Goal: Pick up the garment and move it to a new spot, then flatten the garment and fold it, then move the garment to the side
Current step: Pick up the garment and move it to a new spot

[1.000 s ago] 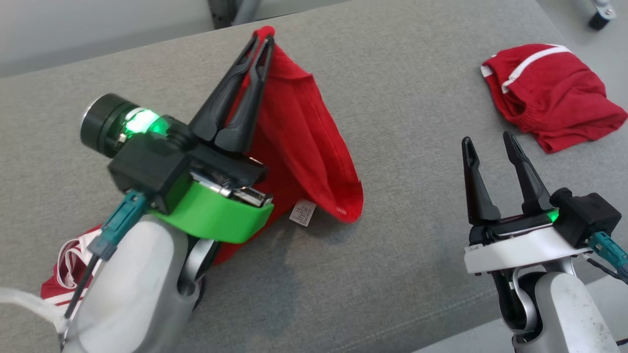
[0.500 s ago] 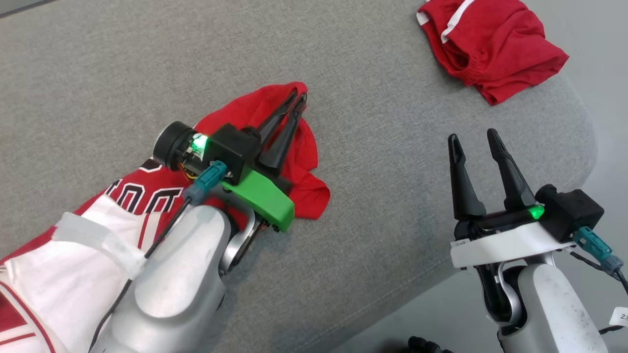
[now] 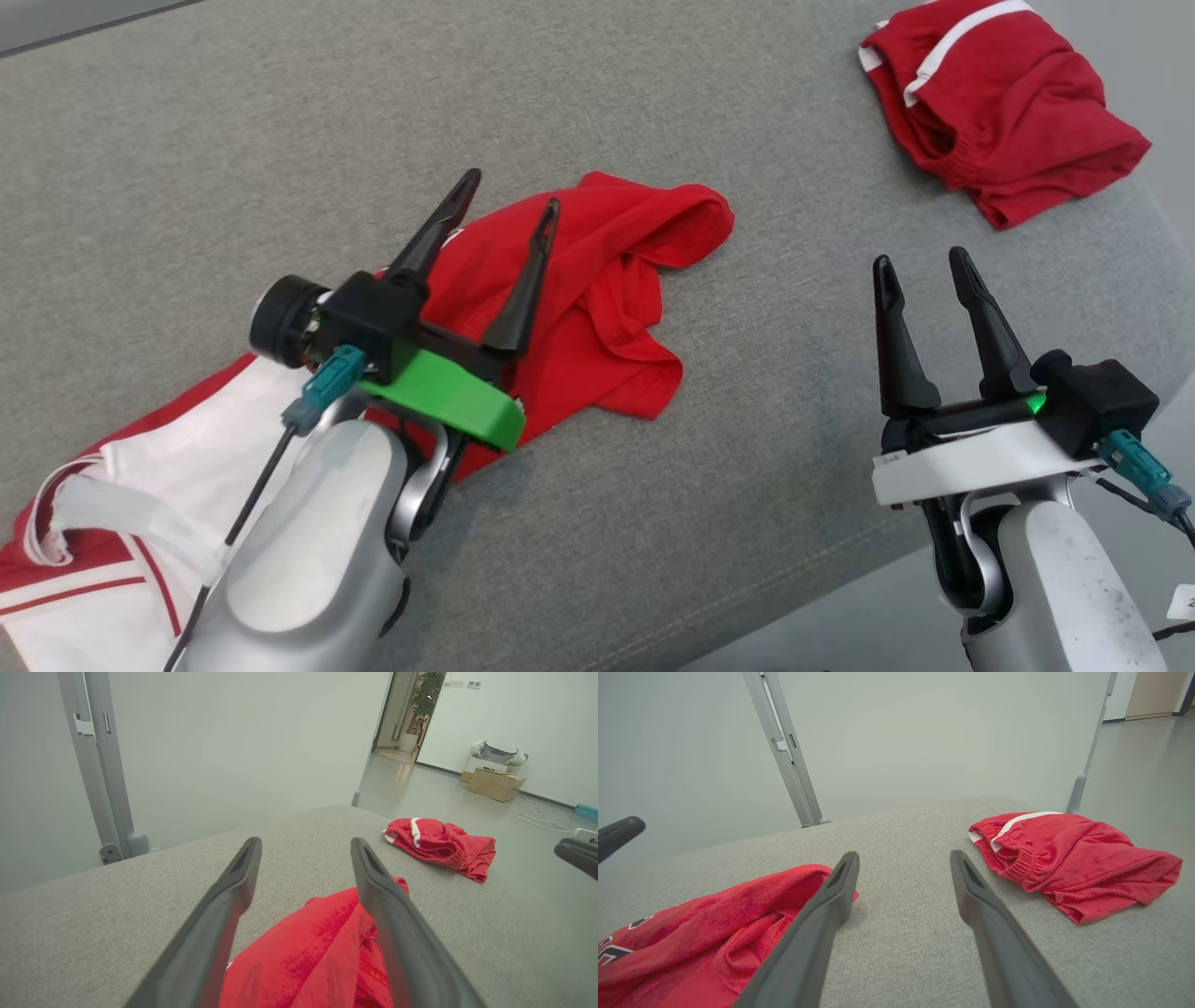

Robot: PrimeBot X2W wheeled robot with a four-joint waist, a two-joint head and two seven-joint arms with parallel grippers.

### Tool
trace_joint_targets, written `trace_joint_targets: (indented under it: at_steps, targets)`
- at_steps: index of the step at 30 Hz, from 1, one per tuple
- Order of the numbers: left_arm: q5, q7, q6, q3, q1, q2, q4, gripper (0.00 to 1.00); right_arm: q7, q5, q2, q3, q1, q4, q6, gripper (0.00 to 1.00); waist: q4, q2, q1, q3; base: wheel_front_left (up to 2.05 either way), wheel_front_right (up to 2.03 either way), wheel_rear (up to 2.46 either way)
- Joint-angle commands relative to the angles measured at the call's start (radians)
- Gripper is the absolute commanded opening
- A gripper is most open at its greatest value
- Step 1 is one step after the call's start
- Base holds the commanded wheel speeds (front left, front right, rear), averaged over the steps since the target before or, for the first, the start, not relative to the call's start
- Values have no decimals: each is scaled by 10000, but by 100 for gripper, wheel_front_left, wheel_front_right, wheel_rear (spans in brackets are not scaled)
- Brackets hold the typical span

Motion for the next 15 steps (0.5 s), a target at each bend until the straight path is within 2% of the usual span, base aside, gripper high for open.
trace_joint_targets:
  at_steps: [1,11,15]
  targets:
    - [-67,-74,127,125,199,128,-69,100,36,-83,-17,-51,66,-11,-4,100,723,-1,-1,-630,0,0,0]
    - [-749,-332,1157,1875,1594,1049,-799,100,492,-402,-148,-361,487,-227,-4,100,1936,-1,-1,-1351,0,0,0]
    - [-987,-380,1406,2513,2303,1429,-1078,100,674,-434,-260,-408,636,-300,-4,100,2322,-1,-1,-1612,0,0,0]
